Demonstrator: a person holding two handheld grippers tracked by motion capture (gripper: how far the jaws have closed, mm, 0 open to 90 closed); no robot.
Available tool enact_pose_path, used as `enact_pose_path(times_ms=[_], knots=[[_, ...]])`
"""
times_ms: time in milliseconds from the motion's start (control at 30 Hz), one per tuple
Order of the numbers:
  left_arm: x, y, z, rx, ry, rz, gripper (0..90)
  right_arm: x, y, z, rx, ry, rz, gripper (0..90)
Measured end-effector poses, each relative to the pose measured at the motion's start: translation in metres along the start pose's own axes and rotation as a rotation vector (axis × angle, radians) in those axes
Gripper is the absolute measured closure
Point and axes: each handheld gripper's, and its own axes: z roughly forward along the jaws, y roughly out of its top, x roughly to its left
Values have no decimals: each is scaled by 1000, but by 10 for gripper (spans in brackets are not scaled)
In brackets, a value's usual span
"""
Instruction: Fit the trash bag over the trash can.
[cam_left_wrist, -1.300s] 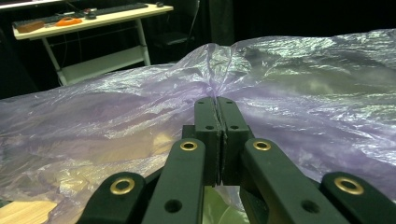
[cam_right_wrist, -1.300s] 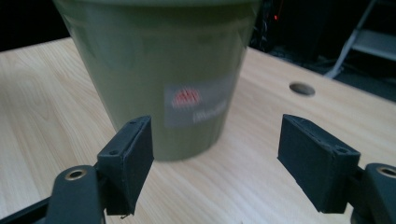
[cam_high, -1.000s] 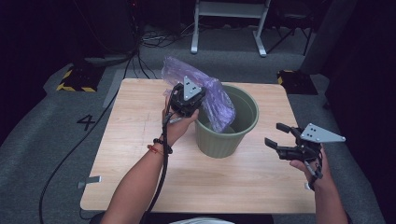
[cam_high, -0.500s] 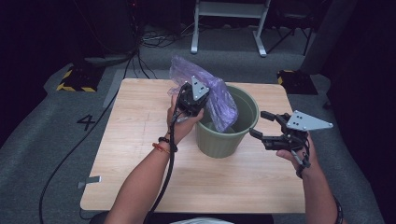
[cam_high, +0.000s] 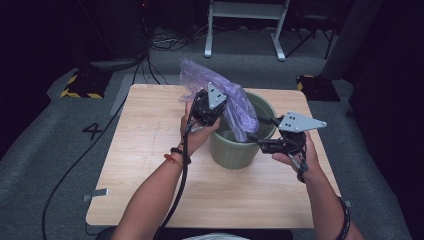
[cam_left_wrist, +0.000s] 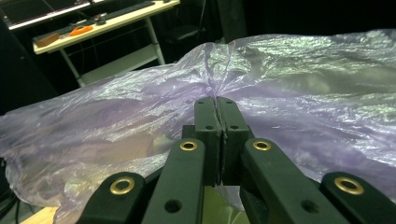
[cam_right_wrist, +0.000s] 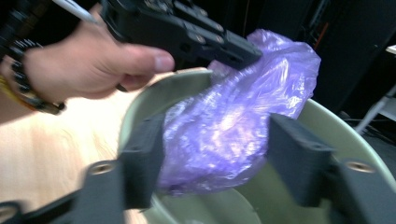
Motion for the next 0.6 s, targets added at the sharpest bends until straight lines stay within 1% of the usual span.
enact_pose_path(times_ms=[33,67,100,133,167,233,267,300,400,433,467,533,600], knots=[[0,0,0,0,0,0,884,0,0,0,0,0,0,424],[-1,1,-3,-10,-10,-5,884,-1,1,4,24,-15,-8,523],[-1,1,-4,-15,-16,-4,884,-2,1,5,33,-21,-10,556],[-1,1,-4,-15,-16,-4,883,-2,1,5,33,-21,-10,556],[-2,1,-9,-29,-31,1,883,-4,1,8,52,-32,-9,613],[-3,1,-11,-31,-35,1,883,-5,2,9,62,-37,-12,628],[-3,0,-14,-40,-42,1,883,-7,2,12,91,-64,-17,650],[-3,0,-14,-40,-42,1,882,-7,2,12,91,-64,-17,650],[-4,-2,-18,-55,-66,-5,882,-11,0,17,117,-83,-1,659],[-5,-3,-19,-59,-72,-2,882,-13,-1,19,133,-102,8,631],[-8,-4,-21,-63,-77,7,882,-14,-2,20,138,-109,15,611],[-9,-4,-22,-67,-83,9,881,-16,-3,22,146,-119,19,534],[-15,-6,-24,-67,-92,25,881,-17,-4,24,151,-124,27,479]])
